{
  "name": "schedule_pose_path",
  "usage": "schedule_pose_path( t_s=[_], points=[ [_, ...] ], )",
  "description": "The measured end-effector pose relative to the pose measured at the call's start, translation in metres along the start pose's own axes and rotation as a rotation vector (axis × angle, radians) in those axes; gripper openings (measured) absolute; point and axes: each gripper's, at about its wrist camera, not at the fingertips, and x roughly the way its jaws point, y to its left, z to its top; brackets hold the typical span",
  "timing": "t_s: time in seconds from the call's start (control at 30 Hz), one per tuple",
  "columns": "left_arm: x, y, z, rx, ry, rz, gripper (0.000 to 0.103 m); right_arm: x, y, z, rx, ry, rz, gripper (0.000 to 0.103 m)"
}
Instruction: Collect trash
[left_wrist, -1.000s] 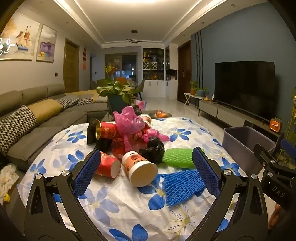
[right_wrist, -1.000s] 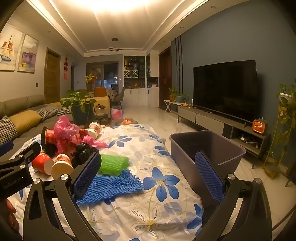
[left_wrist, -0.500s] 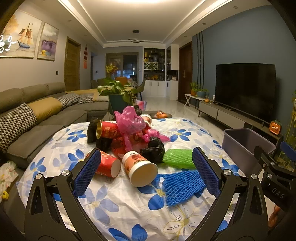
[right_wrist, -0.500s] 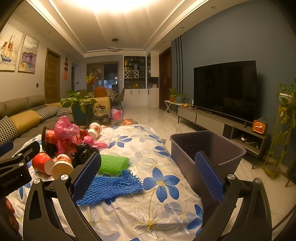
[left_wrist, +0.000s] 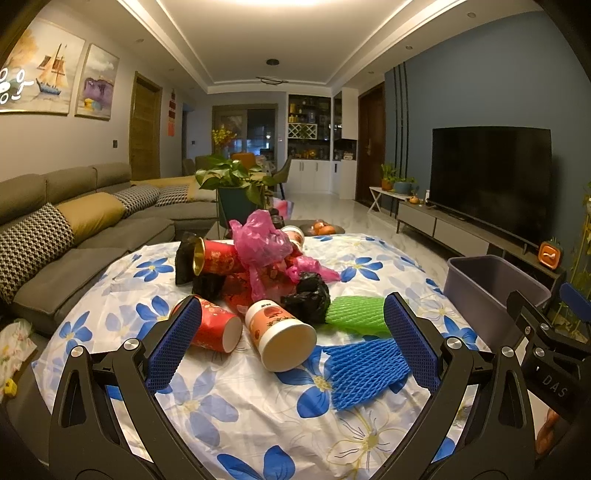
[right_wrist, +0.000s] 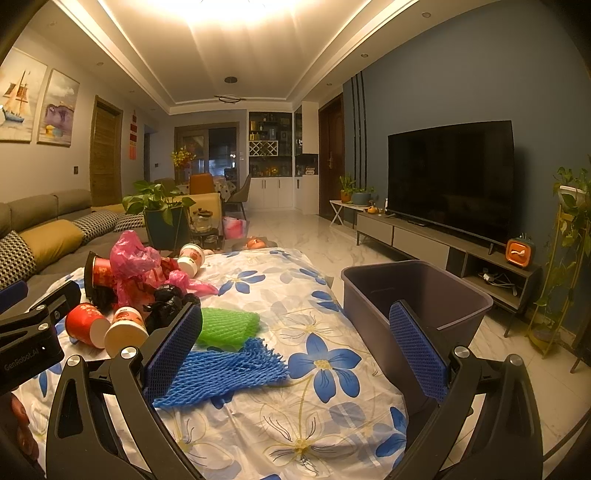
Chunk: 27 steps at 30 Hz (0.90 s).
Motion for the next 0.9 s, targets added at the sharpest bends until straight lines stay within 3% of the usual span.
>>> schedule_pose_path(
  t_s=[0.9],
  points=[
    [-0.0013, 0.0026, 0.0005, -0.009, -0.002, 0.004, 0.097, -0.0019, 0.0013, 0.0005, 0.000, -0.004, 0.001, 0.098]
  ],
)
